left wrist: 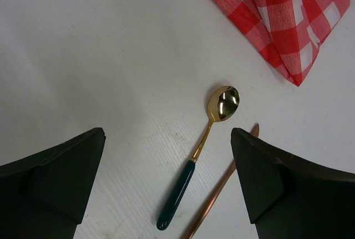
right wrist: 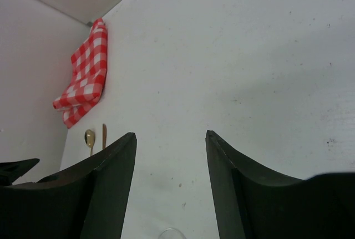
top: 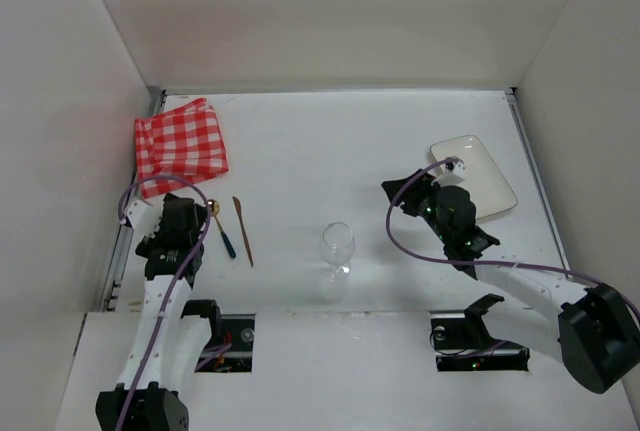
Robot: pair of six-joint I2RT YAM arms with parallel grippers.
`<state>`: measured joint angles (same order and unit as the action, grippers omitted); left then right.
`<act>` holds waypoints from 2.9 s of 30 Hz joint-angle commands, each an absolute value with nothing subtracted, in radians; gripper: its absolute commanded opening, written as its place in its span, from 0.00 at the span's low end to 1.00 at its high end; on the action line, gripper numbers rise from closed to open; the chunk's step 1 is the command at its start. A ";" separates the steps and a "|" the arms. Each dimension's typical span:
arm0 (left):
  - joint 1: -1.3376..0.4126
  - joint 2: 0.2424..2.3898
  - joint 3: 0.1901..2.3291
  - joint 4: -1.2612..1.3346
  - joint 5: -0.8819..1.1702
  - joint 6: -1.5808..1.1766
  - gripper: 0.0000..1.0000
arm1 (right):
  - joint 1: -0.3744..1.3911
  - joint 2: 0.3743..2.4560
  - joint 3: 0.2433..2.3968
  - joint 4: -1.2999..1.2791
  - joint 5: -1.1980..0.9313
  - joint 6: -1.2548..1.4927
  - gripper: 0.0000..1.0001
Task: Set the dinner table for one person
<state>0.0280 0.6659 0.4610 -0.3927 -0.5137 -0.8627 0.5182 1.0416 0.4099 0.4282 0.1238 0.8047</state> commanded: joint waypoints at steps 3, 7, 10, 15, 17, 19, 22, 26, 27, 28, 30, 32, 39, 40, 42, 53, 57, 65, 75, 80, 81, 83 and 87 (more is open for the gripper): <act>0.025 0.715 0.518 -0.345 -0.535 -0.861 1.00 | 0.521 1.037 0.440 0.485 0.127 0.798 0.59; 0.010 0.750 0.503 -0.272 -0.541 -0.845 1.00 | 0.521 1.031 0.439 0.485 0.127 0.798 0.59; 0.002 0.799 0.497 -0.213 -0.560 -0.830 1.00 | 0.521 1.029 0.437 0.485 0.127 0.798 0.59; 0.013 0.871 0.525 -0.085 -0.526 -0.815 1.00 | 0.521 1.040 0.440 0.485 0.132 0.801 0.59; 0.007 0.899 0.535 -0.003 -0.485 -0.784 0.86 | 0.522 1.035 0.440 0.485 0.133 0.801 0.59; -0.001 0.922 0.548 0.049 -0.491 -0.784 0.30 | 0.522 1.029 0.437 0.485 0.135 0.801 0.59; 0.002 0.994 0.607 0.058 -0.499 -0.779 0.09 | 0.522 1.016 0.431 0.485 0.127 0.802 0.59; 0.030 1.092 0.678 0.098 -0.473 -0.790 0.26 | 0.522 1.002 0.428 0.485 0.127 0.802 0.60; 0.042 1.118 0.692 0.113 -0.465 -0.795 0.33 | 0.522 1.002 0.426 0.485 0.127 0.802 0.60; 0.051 1.150 0.709 0.123 -0.456 -0.802 0.41 | 0.522 1.002 0.426 0.485 0.127 0.802 0.60; 0.082 1.219 0.754 0.124 -0.433 -0.807 0.52 | 0.522 1.008 0.426 0.485 0.126 0.804 0.60; 0.117 1.273 0.793 0.120 -0.401 -0.813 0.56 | 0.522 1.012 0.429 0.485 0.124 0.804 0.60; 0.232 1.371 0.854 0.089 -0.356 -0.871 0.60 | 0.522 1.017 0.434 0.485 0.124 0.802 0.61; 0.249 1.390 0.857 0.087 -0.348 -0.882 0.60 | 0.522 1.017 0.434 0.485 0.124 0.802 0.61; 0.283 1.422 0.859 0.098 -0.325 -0.914 0.58 | 0.522 1.017 0.434 0.485 0.124 0.802 0.61; 0.300 1.598 0.976 0.117 -0.273 -0.856 0.52 | 0.541 1.048 0.451 0.492 0.097 0.796 0.60; 0.303 1.641 1.021 0.107 -0.301 -0.824 0.52 | 0.547 1.055 0.454 0.494 0.097 0.796 0.60; 0.309 1.698 1.057 0.066 -0.308 -0.819 0.42 | 0.550 1.042 0.448 0.494 0.095 0.795 0.60; 0.171 1.695 1.178 0.074 -0.322 -0.735 0.06 | 0.551 1.069 0.456 0.494 0.095 0.795 0.60; -0.017 1.741 1.336 0.116 -0.371 -0.560 0.04 | 0.551 1.086 0.459 0.505 0.098 0.798 0.60; -0.059 1.758 1.370 0.129 -0.374 -0.519 0.04 | 0.551 1.085 0.459 0.506 0.098 0.799 0.60; -0.138 1.793 1.429 0.147 -0.371 -0.433 0.04 | 0.551 1.078 0.457 0.506 0.101 0.801 0.60; -0.299 1.864 1.503 0.207 -0.345 -0.267 0.04 | 0.551 1.052 0.443 0.506 0.129 0.810 0.59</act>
<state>-0.2127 1.8336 1.4521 0.1417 -0.3626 -0.4427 0.5438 1.0847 0.4171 0.4355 0.1055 0.8055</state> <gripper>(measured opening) 0.050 0.593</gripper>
